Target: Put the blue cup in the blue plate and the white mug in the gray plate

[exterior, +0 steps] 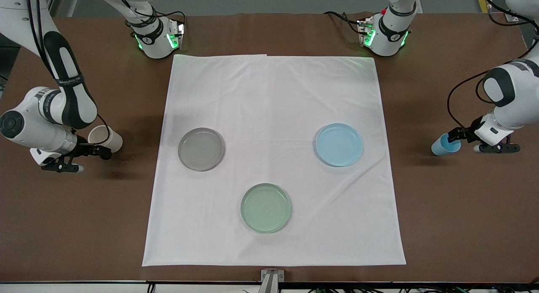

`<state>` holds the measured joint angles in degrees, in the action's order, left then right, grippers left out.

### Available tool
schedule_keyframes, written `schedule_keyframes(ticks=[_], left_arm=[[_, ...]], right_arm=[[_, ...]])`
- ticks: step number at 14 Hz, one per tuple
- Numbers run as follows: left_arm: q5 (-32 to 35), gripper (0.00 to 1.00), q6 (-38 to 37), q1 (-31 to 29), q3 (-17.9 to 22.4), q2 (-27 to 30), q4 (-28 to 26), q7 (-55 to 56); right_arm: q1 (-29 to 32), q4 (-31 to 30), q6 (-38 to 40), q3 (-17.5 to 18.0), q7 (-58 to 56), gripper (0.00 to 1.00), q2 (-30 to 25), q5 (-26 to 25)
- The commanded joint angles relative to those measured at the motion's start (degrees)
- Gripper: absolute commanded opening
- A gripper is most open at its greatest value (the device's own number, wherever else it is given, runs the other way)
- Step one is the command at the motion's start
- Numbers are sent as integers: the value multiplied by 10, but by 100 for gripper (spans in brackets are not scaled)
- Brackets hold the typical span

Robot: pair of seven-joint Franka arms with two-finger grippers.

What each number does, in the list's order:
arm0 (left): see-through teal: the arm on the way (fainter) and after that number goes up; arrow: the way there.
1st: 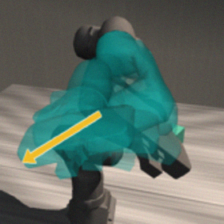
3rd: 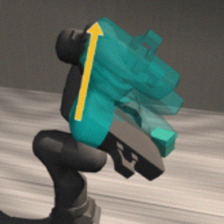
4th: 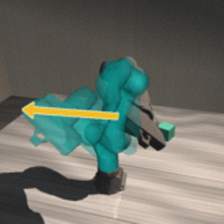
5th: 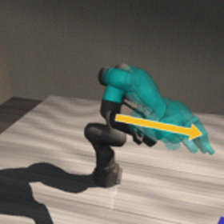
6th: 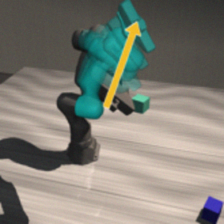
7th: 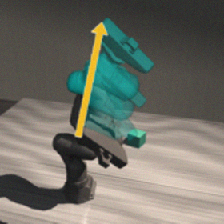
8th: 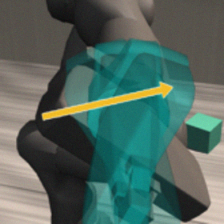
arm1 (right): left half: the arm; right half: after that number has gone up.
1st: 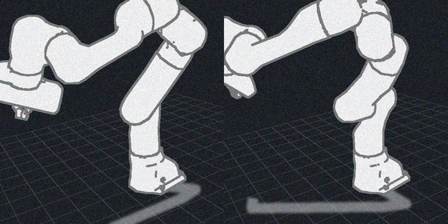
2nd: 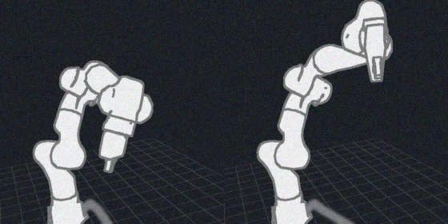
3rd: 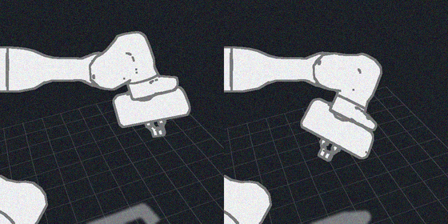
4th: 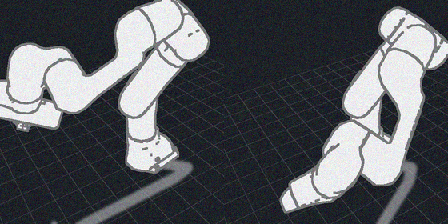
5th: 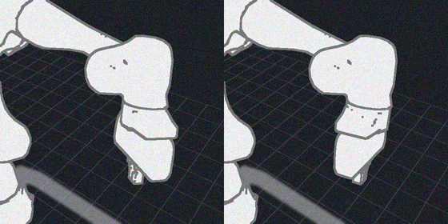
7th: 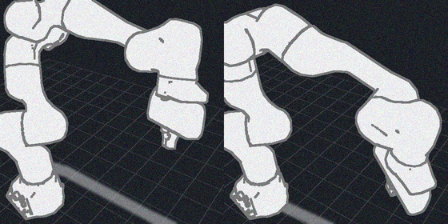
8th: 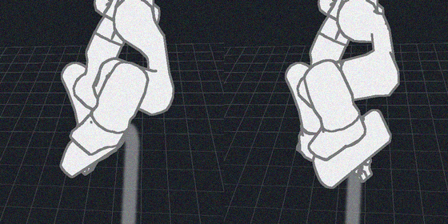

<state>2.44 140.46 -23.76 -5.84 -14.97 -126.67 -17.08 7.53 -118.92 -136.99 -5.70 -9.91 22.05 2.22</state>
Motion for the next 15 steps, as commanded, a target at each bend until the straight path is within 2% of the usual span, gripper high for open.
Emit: schedule_keyframes(ticks=[1, 3, 6, 7, 9, 11, 14, 15], left_arm=[[5, 53, 15, -8, -6, -12, -2, -5], [5, 37, 24, -8, -7, -16, -1, -5], [5, 4, 24, -6, -10, -13, 4, -6], [5, 0, 24, -6, -17, -9, 8, -7], [5, 0, 14, -6, -45, 3, 25, -1], [-3, 0, 3, -5, -90, 22, 28, 21], [-4, 0, -24, -5, -177, 32, 32, 161], [-4, 0, -29, -5, -213, 32, 33, 214]], right_arm=[[10, -17, -18, 8, -16, 93, 0, 15], [10, -19, -20, 8, -16, 89, 4, 15], [10, -21, -20, 8, -16, 84, 4, 15], [10, -22, -20, 8, -16, 82, 5, 15], [10, -26, -19, 8, -17, 72, 4, 15], [11, -27, -19, 8, -20, 60, 4, 15], [14, -27, -19, 8, -21, 40, 4, 15], [14, -27, -18, 8, -21, 29, 5, 15]])
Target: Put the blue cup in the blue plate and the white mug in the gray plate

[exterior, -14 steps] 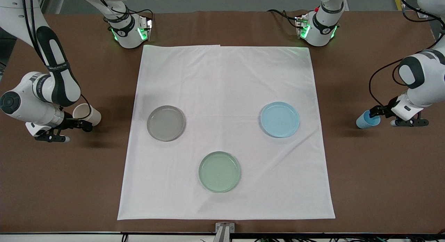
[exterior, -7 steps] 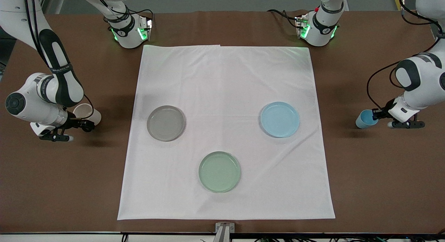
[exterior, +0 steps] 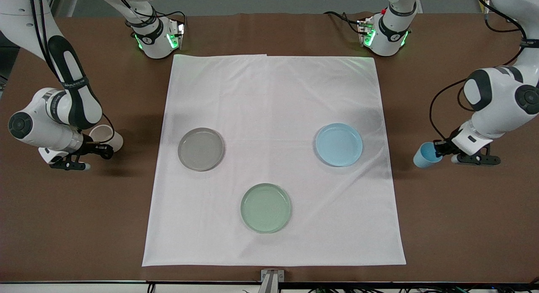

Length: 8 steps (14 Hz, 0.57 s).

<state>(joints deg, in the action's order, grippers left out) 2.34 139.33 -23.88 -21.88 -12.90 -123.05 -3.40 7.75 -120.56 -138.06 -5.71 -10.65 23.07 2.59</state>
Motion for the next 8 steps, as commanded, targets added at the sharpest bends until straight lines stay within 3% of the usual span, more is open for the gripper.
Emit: schedule_keyframes(ticks=[1, 4, 8], left_arm=[[-3, 0, -24, -4, -87, 11, -2, 134], [0, 0, -28, 11, -151, 6, -2, 255], [5, 0, -28, 78, -159, -19, -3, 385]], right_arm=[[12, -11, -7, 8, -16, 18, -7, 11], [12, -8, -7, 8, -16, 1, -7, 11], [7, 13, 18, 9, -11, 0, -10, 11]])
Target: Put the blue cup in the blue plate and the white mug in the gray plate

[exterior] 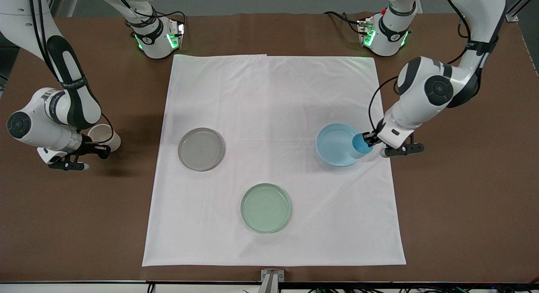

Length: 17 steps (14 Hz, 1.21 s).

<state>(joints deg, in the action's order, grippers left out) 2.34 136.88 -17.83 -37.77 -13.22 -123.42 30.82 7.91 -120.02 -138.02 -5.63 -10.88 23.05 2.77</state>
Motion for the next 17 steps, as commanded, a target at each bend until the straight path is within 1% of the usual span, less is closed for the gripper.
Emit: schedule_keyframes(ticks=[1, 3, 4, 5, 6, 7, 9, 10, 11, 12, 13, 14, 15, 16, 17], left_arm=[[6, 0, -2, 28, 0, -24, -1, 56], [6, 0, 3, 42, 2, -43, -3, 75], [6, 1, 5, 46, 2, -52, -3, 80], [9, 1, 11, 53, 3, -57, -6, 84], [32, 1, 14, 54, 4, -64, -7, 93], [66, 2, 14, 54, 4, -74, -6, 124], [150, 3, 14, 54, 4, -95, 0, 194], [167, 5, 14, 49, 4, -100, 1, 205], [168, 12, 14, 49, 4, -103, 2, 207], [167, 29, 14, 50, 5, -103, 2, 210], [168, 71, 13, 48, 5, -103, 2, 217], [168, 99, 11, 47, 4, -99, 3, 220], [168, 100, 6, 46, 4, -92, 14, 219], [168, 100, -15, 46, 4, -84, 33, 218], [168, 100, -61, 44, 5, -81, 74, 215]], right_arm=[[2, 26, 51, 9, -6, 0, -13, 12], [-14, 60, 122, 9, -1, 0, -22, 55], [-23, 70, 144, 9, 10, 0, -26, 74], [-34, 72, 153, 10, 36, 0, -29, 81], [-51, 71, 154, 11, 63, 0, -35, 84], [-68, 70, 154, 11, 85, 0, -38, 100], [-111, 69, 154, 11, 115, 0, -40, 153], [-132, 69, 152, 11, 140, 0, -40, 167], [-158, 69, 148, 11, 169, 0, -41, 173], [-177, 70, 144, 11, 201, 0, -42, 175], [-200, 71, 139, 11, 236, 0, -42, 175], [-220, 70, 129, 11, 261, 0, -41, 175], [-237, 68, 117, 11, 287, 0, -40, 175], [-255, 68, 108, 11, 307, 0, -38, 175], [-271, 67, 100, 11, 330, 0, -35, 175]])
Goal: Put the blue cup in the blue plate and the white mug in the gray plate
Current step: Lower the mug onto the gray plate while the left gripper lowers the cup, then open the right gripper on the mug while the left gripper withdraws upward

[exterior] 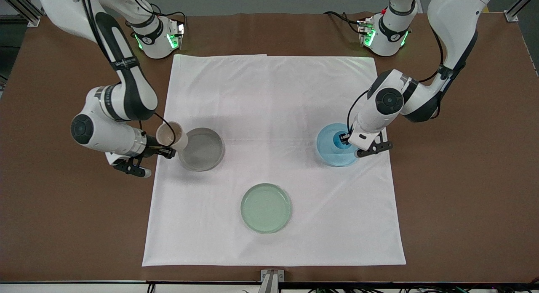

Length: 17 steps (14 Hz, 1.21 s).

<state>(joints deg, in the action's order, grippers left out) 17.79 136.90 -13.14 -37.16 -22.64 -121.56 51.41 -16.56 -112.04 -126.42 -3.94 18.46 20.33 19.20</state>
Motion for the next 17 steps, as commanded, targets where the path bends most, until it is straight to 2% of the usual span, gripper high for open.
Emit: schedule_keyframes(ticks=[1, 4, 8, 12, 17], left_arm=[[14, 100, -113, -3, -2, 13, 100, 5], [11, 100, -245, -5, -3, 17, 243, 0], [7, 100, -339, -28, -5, 35, 327, -53], [3, 100, -401, -64, -6, 62, 372, -159], [-40, 100, -416, -127, -4, 103, 376, -315]], right_arm=[[-38, -15, -27, -5, 51, 0, -7, 12], [-68, -34, -73, -5, 55, 0, -3, 54], [-65, -38, -74, -5, 12, 0, 3, 54], [-55, -35, -76, -6, -55, 0, 23, 54], [-58, -11, -85, -6, -60, 0, 54, 54]])
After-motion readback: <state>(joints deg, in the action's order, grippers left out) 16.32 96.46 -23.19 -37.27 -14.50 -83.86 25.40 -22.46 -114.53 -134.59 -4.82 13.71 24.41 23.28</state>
